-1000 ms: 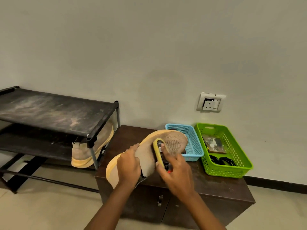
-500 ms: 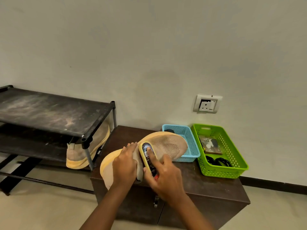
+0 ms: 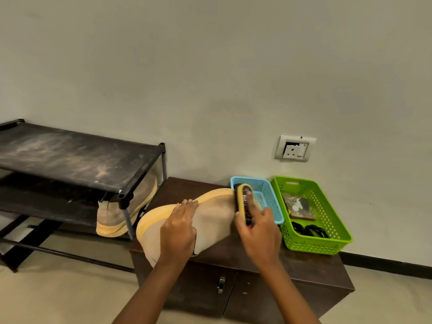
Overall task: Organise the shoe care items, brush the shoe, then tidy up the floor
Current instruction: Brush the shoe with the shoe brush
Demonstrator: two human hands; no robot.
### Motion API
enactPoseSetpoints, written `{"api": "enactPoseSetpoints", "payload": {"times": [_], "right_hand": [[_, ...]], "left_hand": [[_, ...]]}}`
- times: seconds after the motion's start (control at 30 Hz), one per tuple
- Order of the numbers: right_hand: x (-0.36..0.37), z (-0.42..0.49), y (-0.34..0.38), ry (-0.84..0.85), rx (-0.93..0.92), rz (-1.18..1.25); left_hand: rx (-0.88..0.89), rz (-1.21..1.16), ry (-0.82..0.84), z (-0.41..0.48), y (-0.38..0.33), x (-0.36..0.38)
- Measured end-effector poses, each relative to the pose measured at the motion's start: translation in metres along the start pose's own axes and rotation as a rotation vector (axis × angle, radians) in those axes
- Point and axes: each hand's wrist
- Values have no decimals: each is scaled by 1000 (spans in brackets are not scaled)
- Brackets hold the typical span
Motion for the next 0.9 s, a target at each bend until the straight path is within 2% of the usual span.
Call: {"api": "enactPoseSetpoints", "payload": {"times": [0.07, 0.1, 0.23, 0.3, 0.43, 0.47, 0.63, 0.7, 0.83, 0.9], "right_hand": [[-4, 9, -14, -7, 260, -85], [-6, 9, -11, 4, 292, -84], [-6, -12, 39, 157, -18, 199], [-7, -9, 45, 167, -57, 228], [-10, 16, 12, 83, 270, -17], [-11, 16, 12, 88, 306, -34], [-10, 2, 55, 182, 124, 136], [-11, 11, 47, 155, 188, 83], [-19, 21, 12, 135, 444, -22], [-17, 16, 24, 156, 408, 11]], "left_hand": [[92, 10, -24, 0, 1, 2], [140, 19, -33, 0, 1, 3], [237, 74, -18, -1, 6, 7], [239, 95, -33, -2, 5, 8], [269, 90, -63, -2, -1, 6], [289, 88, -66, -3, -2, 6], [319, 103, -46, -2, 1, 7], [308, 114, -44, 0, 3, 6], [326, 94, -37, -1, 4, 4], [342, 91, -22, -3, 4, 5]]}}
Point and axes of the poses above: each hand's wrist, its own z-axis towards the middle knuckle, its own x-axis out of the palm, y = z × x, and after that the axes turned 10 degrees about -y, right-handed
